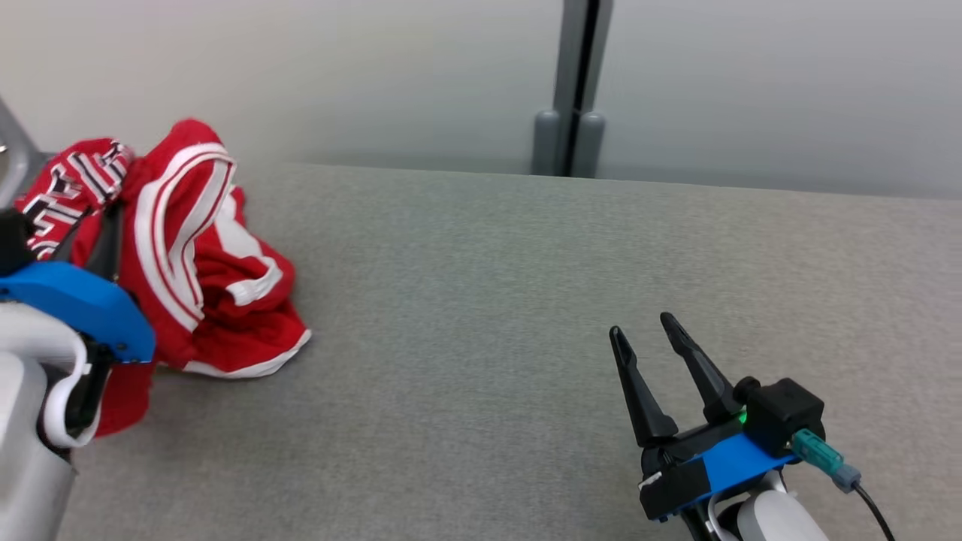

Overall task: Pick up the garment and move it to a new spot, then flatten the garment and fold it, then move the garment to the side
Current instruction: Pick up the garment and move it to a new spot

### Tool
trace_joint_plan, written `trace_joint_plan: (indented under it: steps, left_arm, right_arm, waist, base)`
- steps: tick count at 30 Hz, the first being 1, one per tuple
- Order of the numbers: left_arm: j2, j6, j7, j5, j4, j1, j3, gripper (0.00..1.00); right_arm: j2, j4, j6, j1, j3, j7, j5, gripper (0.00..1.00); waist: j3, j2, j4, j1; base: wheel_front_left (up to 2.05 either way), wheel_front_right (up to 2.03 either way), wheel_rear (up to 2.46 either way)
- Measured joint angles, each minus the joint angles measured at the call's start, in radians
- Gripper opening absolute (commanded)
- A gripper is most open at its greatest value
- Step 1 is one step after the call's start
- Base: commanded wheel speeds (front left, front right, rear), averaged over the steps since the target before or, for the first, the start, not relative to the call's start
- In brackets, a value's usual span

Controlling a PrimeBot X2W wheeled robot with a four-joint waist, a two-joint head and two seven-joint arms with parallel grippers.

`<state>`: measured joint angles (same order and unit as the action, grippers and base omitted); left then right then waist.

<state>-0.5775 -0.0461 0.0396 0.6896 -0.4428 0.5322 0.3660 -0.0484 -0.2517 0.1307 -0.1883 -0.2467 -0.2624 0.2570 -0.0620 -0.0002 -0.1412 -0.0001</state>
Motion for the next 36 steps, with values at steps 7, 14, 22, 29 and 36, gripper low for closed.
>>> trace_joint_plan:
  steps: [7,14,22,29,36]
  left_arm:
    - [-0.019,0.096,0.08,-0.017,0.349,-0.066,0.008,0.0]
    - [0.024,0.147,0.116,-0.002,0.537,-0.133,0.041,0.0]
    - [0.128,0.1,0.034,-0.004,0.451,-0.134,0.114,0.0]
    - [0.213,0.012,-0.049,-0.023,0.147,-0.116,0.199,0.2]
    - [0.286,-0.04,-0.145,-0.033,-0.061,-0.062,0.234,1.0]
  right_arm:
    - [0.0,0.012,0.0,0.015,0.008,0.0,0.008,1.0]
    - [0.0,0.038,0.0,0.024,0.023,0.0,-0.002,1.0]
    - [-0.001,0.075,0.0,0.021,0.03,0.0,-0.008,1.0]
    - [-0.001,0.083,0.0,0.013,0.017,0.0,-0.003,1.0]
    - [-0.001,0.075,0.0,0.013,0.022,0.0,-0.002,1.0]
  waist:
    - [0.009,0.0,0.13,0.0001]
    - [-0.011,0.0,0.29,0.0001]
    - [-0.059,0.0003,0.431,0.0003]
    - [-0.078,0.0004,0.493,0.0002]
    - [-0.074,0.0003,0.479,0.0001]
  base:
    - [0.0,0.0,0.0]
    - [0.0,0.0,0.0]
    - [0.0,0.0,0.0]
    - [0.0,0.0,0.0]
    - [0.0,0.0,0.0]
